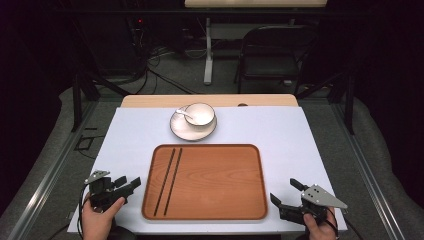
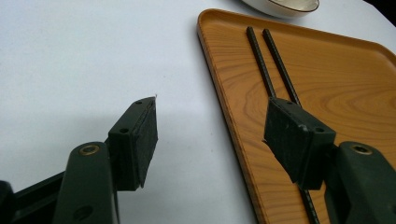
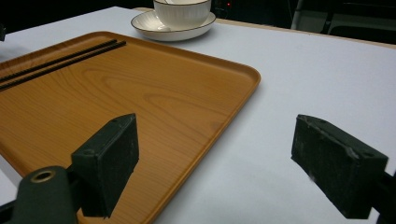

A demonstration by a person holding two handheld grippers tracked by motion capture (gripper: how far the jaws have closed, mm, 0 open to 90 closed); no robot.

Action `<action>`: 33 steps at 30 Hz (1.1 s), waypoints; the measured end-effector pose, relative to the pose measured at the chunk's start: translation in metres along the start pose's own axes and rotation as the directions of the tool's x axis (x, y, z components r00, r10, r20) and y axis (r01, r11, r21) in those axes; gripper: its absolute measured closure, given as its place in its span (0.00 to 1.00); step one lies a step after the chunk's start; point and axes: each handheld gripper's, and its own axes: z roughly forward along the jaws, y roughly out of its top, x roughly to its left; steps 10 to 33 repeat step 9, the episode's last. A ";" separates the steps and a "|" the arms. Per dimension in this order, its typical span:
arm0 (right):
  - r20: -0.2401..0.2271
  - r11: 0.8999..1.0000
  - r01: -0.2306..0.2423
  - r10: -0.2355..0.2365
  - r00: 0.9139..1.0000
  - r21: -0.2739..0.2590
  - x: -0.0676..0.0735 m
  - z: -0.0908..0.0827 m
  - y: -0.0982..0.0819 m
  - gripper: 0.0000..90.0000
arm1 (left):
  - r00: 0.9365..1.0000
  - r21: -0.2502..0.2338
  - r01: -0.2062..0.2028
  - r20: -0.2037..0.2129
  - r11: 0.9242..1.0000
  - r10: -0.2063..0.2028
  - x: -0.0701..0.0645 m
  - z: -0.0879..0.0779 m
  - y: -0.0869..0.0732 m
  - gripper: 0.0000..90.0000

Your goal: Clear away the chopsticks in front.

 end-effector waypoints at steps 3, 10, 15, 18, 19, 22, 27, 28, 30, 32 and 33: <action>0.001 1.000 0.001 -0.001 1.000 -0.001 0.000 0.000 0.000 0.16 | 1.000 0.009 -0.002 -0.006 1.000 0.002 -0.001 0.001 0.000 0.39; 0.009 1.000 -0.025 0.025 1.000 0.011 -0.003 0.000 0.000 0.16 | 1.000 0.012 0.010 -0.010 1.000 -0.010 0.000 0.002 0.001 0.39; 0.009 1.000 -0.025 0.025 1.000 0.011 -0.003 0.000 0.000 0.16 | 1.000 0.012 0.010 -0.010 1.000 -0.010 0.000 0.002 0.001 0.39; 0.009 1.000 -0.025 0.025 1.000 0.011 -0.003 0.000 0.000 0.16 | 1.000 0.012 0.010 -0.010 1.000 -0.010 0.000 0.002 0.001 0.39; 0.009 1.000 -0.025 0.025 1.000 0.011 -0.003 0.000 0.000 0.16 | 1.000 0.012 0.010 -0.010 1.000 -0.010 0.000 0.002 0.001 0.39; 0.009 1.000 -0.025 0.025 1.000 0.011 -0.003 0.000 0.000 0.16 | 1.000 0.012 0.010 -0.010 1.000 -0.010 0.000 0.002 0.001 0.39; 0.009 1.000 -0.025 0.025 1.000 0.011 -0.003 0.000 0.000 0.16 | 1.000 0.012 0.010 -0.010 1.000 -0.010 0.000 0.002 0.001 0.39; 0.009 1.000 -0.025 0.025 1.000 0.011 -0.003 0.000 0.000 0.16 | 1.000 0.012 0.010 -0.010 1.000 -0.010 0.000 0.002 0.001 0.39; 0.009 1.000 -0.025 0.025 1.000 0.011 -0.003 0.000 0.000 0.16 | 1.000 0.012 0.010 -0.010 1.000 -0.010 0.000 0.002 0.001 0.39; 0.009 1.000 -0.025 0.025 1.000 0.011 -0.003 0.000 0.000 0.16 | 1.000 0.012 0.010 -0.010 1.000 -0.010 0.000 0.002 0.001 0.39; 0.009 1.000 -0.025 0.025 1.000 0.011 -0.003 0.000 0.000 0.16 | 1.000 0.012 0.010 -0.010 1.000 -0.010 0.000 0.002 0.001 0.39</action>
